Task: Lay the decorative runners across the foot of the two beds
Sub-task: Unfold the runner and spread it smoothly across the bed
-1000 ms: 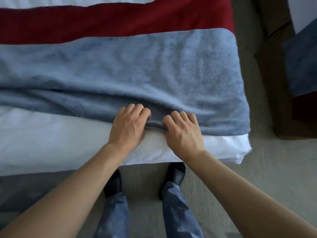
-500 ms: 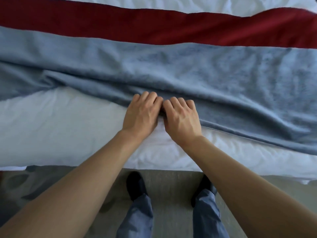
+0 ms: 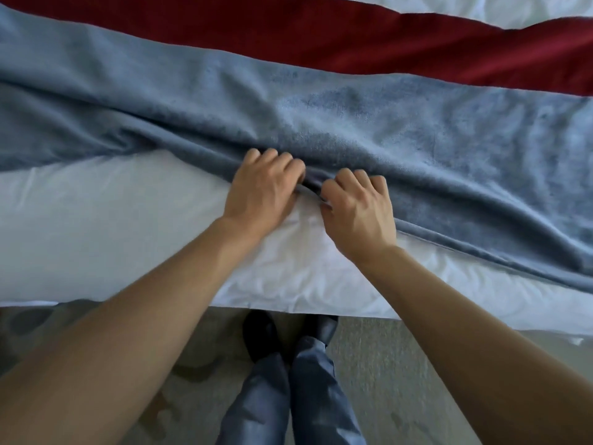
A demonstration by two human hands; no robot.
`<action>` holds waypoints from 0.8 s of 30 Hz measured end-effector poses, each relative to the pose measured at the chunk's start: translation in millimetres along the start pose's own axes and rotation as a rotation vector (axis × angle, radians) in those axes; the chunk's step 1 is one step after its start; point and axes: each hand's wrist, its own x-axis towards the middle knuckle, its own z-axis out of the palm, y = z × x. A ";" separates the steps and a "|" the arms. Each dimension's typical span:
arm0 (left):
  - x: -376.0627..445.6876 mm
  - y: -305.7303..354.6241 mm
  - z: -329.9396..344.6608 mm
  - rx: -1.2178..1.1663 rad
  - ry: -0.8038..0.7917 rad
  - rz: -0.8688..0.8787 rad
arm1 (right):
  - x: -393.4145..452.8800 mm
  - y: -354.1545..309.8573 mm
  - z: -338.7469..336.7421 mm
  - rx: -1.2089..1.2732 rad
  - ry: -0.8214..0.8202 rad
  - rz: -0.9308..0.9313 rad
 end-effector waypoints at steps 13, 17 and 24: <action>-63.9 -40.3 -4.6 0.003 0.061 -0.013 | -2.3 -75.7 20.4 0.109 -0.076 -0.095; -99.3 -53.7 -7.6 0.032 0.003 0.155 | -33.6 -88.7 24.2 0.068 -0.090 -0.006; -101.8 -162.2 -22.4 0.040 0.099 0.022 | 36.9 -184.1 46.3 0.061 -0.024 0.044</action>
